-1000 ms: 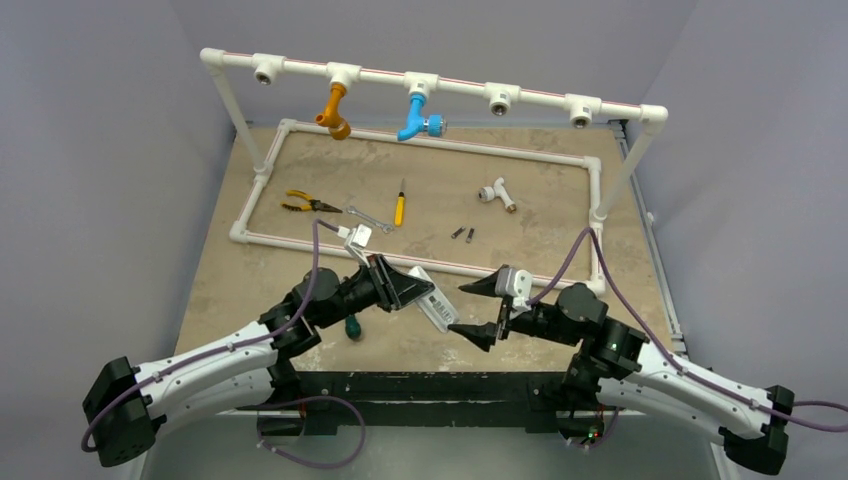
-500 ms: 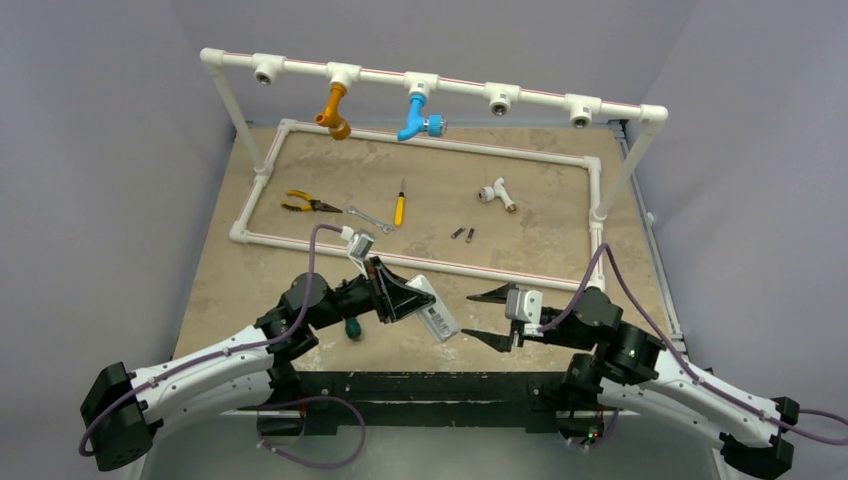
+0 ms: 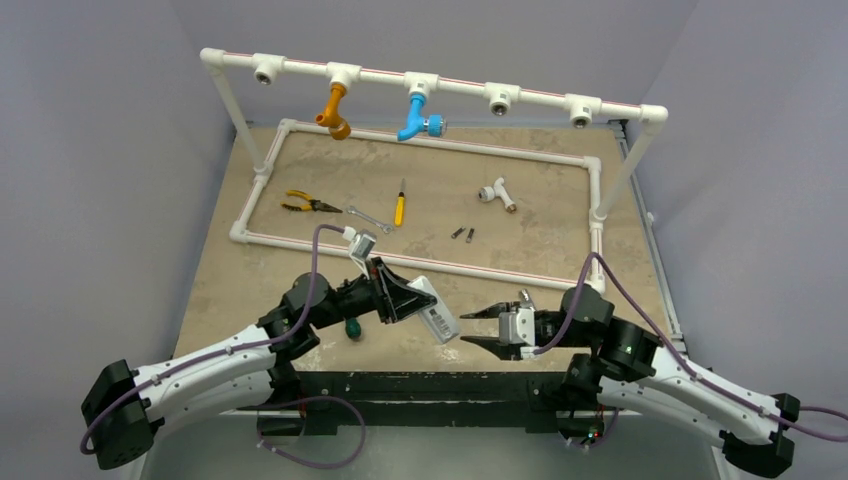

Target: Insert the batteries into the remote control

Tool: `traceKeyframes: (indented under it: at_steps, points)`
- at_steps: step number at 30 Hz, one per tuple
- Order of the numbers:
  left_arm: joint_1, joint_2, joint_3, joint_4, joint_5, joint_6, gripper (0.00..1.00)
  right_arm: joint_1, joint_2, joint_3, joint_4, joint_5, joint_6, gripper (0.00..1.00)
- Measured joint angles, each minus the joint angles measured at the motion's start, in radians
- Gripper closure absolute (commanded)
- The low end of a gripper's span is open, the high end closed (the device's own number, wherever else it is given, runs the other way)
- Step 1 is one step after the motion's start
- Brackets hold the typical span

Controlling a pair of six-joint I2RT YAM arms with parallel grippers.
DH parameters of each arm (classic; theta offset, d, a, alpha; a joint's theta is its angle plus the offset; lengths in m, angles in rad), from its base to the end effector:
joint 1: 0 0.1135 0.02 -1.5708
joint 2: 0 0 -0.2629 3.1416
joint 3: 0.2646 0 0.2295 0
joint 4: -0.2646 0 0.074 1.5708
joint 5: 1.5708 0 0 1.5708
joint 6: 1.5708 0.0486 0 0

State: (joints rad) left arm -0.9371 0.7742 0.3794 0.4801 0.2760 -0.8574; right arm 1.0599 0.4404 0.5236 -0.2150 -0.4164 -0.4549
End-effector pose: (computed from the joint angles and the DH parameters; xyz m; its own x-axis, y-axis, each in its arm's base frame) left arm 0.0959 -0.1528 0.2778 -0.6748 -0.3103 -0.6696 0.6508 0.1777 -0.7382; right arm 0.0393 0.1102 0.2882 0.3789 -0.1458 -0.9139 -0.9210 0.0372 -0.3878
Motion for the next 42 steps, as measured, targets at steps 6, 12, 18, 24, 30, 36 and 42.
traceKeyframes:
  at_steps: [6, 12, 18, 24, 30, 36, 42]
  points:
    - [0.000, 0.060, -0.002, 0.027, -0.004, -0.090, 1.00, 0.000, 0.092, 0.064, -0.049, -0.083, -0.081, 0.70]
    - [0.000, 0.104, -0.002, 0.036, -0.005, -0.186, 1.00, 0.000, 0.122, 0.101, -0.085, -0.127, -0.149, 0.70]
    - [0.000, 0.119, -0.002, 0.053, 0.006, -0.248, 1.00, 0.000, 0.122, 0.119, -0.139, -0.151, -0.202, 0.70]
    - [0.000, 0.144, -0.002, 0.090, 0.027, -0.295, 1.00, 0.000, 0.122, 0.127, -0.180, -0.152, -0.236, 0.71]
    - [0.000, 0.174, -0.004, 0.122, 0.043, -0.324, 1.00, 0.000, 0.122, 0.127, -0.189, -0.151, -0.257, 0.72]
    - [0.000, 0.184, -0.013, 0.140, 0.054, -0.338, 1.00, 0.000, 0.123, 0.127, -0.190, -0.151, -0.274, 0.72]
    - [0.000, 0.189, -0.013, 0.147, 0.058, -0.341, 1.00, 0.000, 0.129, 0.127, -0.190, -0.151, -0.284, 0.72]
